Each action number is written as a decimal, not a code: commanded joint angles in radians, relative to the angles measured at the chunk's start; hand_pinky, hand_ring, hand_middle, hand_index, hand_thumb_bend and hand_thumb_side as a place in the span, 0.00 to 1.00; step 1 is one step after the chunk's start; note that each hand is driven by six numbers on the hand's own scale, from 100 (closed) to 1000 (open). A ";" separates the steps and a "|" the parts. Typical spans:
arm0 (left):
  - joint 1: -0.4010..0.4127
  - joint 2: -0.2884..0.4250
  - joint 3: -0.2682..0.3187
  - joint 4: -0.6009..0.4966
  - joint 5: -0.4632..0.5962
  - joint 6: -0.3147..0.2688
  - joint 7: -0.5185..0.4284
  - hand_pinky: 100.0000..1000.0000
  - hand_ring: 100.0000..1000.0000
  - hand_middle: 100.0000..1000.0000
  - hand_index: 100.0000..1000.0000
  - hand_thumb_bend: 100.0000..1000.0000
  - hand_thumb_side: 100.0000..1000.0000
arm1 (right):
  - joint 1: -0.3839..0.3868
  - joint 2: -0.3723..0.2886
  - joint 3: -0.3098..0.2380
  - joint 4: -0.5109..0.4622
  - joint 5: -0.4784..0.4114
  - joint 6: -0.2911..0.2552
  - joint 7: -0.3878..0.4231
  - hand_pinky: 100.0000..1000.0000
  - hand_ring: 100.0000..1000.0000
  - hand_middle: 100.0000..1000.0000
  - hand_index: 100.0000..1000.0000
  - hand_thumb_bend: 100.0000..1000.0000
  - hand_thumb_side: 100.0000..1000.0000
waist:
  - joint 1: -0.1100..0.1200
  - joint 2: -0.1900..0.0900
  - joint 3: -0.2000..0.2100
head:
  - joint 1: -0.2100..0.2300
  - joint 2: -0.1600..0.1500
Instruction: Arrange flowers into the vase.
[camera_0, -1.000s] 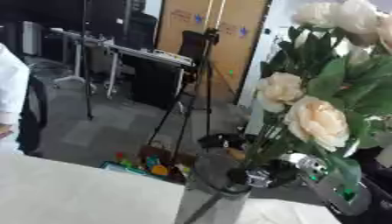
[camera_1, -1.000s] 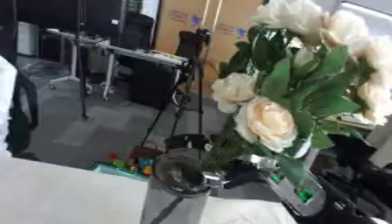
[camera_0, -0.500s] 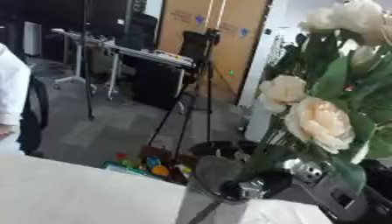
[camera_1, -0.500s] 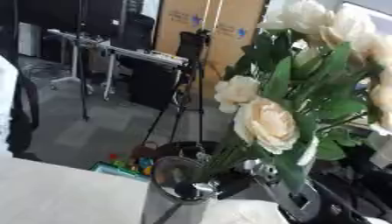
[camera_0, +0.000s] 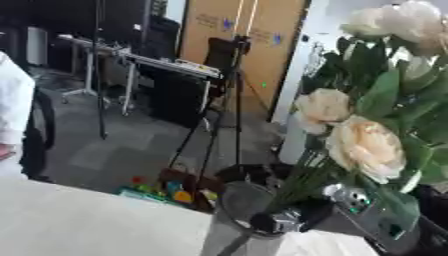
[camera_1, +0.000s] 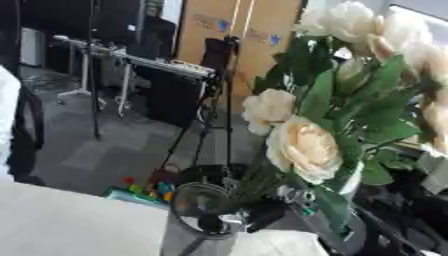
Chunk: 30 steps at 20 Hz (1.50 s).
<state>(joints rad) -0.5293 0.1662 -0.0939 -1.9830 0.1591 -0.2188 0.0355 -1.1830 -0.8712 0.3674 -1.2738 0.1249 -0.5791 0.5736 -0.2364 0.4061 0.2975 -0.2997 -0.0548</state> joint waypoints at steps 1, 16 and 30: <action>-0.009 -0.004 0.000 -0.017 0.001 0.001 -0.005 0.67 0.62 0.85 0.92 0.28 0.98 | 0.000 -0.024 -0.004 0.006 -0.018 -0.328 0.333 1.00 1.00 1.00 1.00 0.24 1.00 | 0.010 -0.022 -0.002 | 0.003 -0.014; -0.006 0.001 -0.004 -0.017 -0.002 0.003 -0.017 0.67 0.63 0.85 0.92 0.27 0.98 | -0.016 -0.042 -0.083 0.041 -0.141 -0.328 0.333 1.00 1.00 1.00 1.00 0.23 1.00 | 0.010 -0.027 -0.004 | 0.007 -0.030; -0.006 0.002 -0.005 -0.017 -0.003 0.005 -0.020 0.67 0.63 0.85 0.92 0.27 0.98 | 0.000 -0.054 -0.051 0.025 -0.113 -0.328 0.333 1.00 1.00 1.00 1.00 0.60 1.00 | 0.010 -0.026 -0.004 | 0.006 -0.033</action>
<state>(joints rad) -0.5283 0.1663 -0.0948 -1.9830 0.1587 -0.2133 0.0177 -1.1695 -0.8763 0.3216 -1.2314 0.0042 -0.5763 0.5764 -0.2364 0.4061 0.2958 -0.2931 -0.0733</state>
